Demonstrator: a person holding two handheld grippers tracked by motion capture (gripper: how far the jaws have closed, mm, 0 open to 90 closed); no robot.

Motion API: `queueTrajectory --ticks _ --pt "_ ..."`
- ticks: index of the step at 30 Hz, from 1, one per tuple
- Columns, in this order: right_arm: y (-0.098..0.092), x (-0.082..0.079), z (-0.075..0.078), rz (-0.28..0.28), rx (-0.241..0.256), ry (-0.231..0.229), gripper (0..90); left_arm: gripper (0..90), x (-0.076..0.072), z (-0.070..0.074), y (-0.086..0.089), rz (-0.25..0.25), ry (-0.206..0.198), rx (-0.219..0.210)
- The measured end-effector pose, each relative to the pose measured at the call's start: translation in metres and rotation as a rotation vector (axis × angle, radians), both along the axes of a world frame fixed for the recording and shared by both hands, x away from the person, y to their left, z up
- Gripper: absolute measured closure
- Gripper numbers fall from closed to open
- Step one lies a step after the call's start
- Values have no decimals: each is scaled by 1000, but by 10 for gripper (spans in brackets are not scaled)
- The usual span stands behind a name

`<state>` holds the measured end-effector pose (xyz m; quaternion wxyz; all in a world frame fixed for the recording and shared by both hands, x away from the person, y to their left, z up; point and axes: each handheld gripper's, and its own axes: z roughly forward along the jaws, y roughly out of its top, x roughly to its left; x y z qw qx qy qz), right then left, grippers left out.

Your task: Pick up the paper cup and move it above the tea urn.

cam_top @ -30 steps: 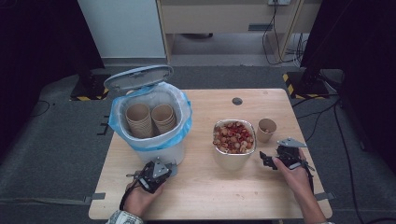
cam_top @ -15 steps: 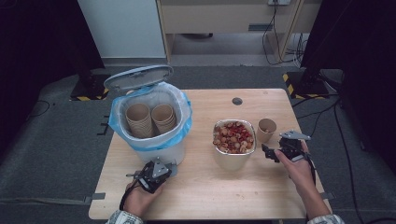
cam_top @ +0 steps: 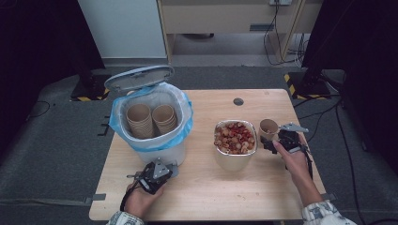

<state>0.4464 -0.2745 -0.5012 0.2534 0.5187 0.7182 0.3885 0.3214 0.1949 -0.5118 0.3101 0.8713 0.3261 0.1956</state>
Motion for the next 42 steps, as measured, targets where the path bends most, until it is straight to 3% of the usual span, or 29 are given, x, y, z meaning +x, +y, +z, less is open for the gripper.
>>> queueTrajectory --ticks 9,25,28,35,42 --pt "5 13 -2 -26 27 -31 76 900 0 0 0 -1 -1 2" --pt "11 30 -15 -63 36 -29 168 899 1 -1 2 -2 9 -23" --pt "11 32 -16 -57 44 -29 170 899 1 -1 3 -3 10 -26" --pt "13 33 -16 -7 20 -65 263 900 1 -1 2 -3 7 -19" --pt "7 26 -5 33 18 -134 287 899 0 0 1 -2 6 -14"
